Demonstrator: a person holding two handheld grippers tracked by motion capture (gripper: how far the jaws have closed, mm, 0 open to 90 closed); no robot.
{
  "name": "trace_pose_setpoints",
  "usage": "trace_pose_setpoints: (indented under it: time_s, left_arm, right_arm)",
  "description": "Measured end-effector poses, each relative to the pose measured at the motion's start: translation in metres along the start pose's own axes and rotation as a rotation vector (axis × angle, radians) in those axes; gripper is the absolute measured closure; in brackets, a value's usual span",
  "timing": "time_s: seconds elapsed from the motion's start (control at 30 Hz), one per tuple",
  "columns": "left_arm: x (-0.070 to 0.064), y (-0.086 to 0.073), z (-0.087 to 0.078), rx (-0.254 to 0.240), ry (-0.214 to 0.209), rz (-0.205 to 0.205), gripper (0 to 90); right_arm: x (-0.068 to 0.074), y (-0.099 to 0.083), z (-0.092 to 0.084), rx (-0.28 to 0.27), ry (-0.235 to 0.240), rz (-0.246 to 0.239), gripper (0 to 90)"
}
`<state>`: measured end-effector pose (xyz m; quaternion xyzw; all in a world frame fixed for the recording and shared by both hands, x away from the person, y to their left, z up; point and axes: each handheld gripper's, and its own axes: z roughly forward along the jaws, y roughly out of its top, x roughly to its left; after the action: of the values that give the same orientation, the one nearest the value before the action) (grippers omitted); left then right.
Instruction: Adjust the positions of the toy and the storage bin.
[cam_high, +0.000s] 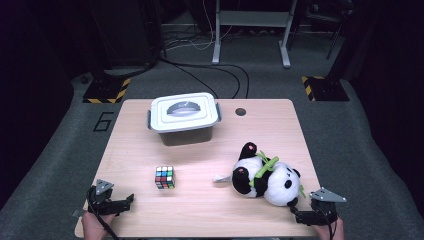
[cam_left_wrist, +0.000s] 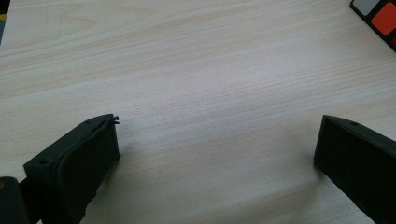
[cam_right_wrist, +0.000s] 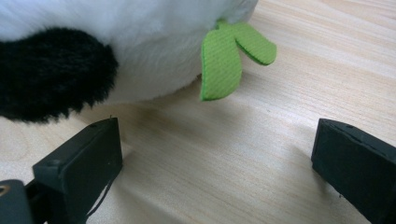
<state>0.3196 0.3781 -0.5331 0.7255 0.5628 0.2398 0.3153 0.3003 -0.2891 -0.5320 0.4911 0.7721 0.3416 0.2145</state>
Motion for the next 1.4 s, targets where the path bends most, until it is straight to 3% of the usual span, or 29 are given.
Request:
trace_pose_setpoints:
  time_s: [0.87,1.13,1.4]
  left_arm:
    - [0.001,0.001,-0.001,0.014,0.001,0.004,0.0]
    - [0.0,0.0,0.0,-0.003,0.006,-0.014,0.1]
    - [-0.01,0.008,-0.004,-0.018,-0.027,-0.011,0.1]
  right_arm:
    - [0.0,0.0,0.0,0.001,-0.002,0.004,1.5]
    - [-0.001,0.0,0.0,-0.005,-0.002,0.003,1.5]
    - [0.0,0.0,0.0,-0.005,-0.004,0.003,1.6]
